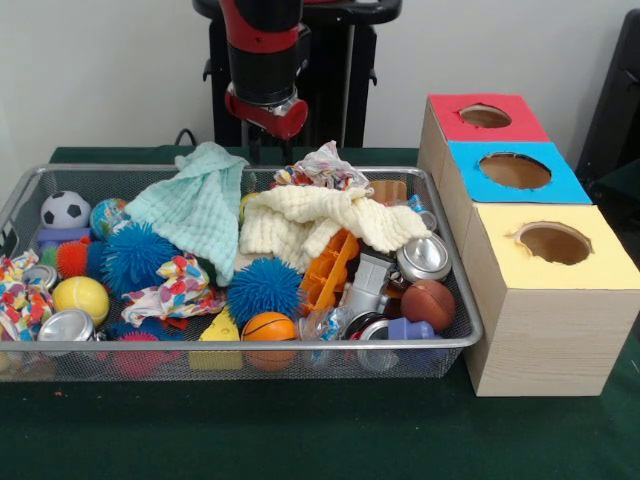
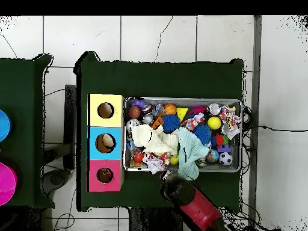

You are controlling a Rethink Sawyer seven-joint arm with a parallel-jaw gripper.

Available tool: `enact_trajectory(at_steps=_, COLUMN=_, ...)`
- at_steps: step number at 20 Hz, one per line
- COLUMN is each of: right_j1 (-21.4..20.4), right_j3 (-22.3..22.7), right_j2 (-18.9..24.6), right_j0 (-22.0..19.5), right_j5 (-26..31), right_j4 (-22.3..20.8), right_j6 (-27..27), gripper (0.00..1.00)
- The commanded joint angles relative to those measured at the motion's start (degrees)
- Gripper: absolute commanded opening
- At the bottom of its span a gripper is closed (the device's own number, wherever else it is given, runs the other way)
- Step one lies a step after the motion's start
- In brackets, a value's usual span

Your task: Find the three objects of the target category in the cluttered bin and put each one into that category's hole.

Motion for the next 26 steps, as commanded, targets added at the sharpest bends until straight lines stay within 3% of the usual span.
enact_trajectory(at_steps=1, right_j1=-3.0, right_j3=-11.1, right_j2=5.0, right_j0=-0.5, right_j5=-4.2, right_j4=-1.3, right_j6=8.9, gripper=1.00)
enact_trajectory(at_steps=9, right_j1=-3.2, right_j3=-11.1, right_j2=4.1, right_j0=-0.5, right_j5=-7.9, right_j4=-3.3, right_j6=9.9, gripper=1.00)
enact_trajectory(at_steps=15, right_j1=-4.0, right_j3=-10.6, right_j2=7.0, right_j0=-3.0, right_j5=-9.5, right_j4=-5.9, right_j6=11.1, gripper=1.00)
enact_trajectory(at_steps=26, right_j1=-3.6, right_j3=-8.6, right_j2=18.7, right_j0=-11.6, right_j5=-12.9, right_j4=-11.9, right_j6=14.5, gripper=1.00)
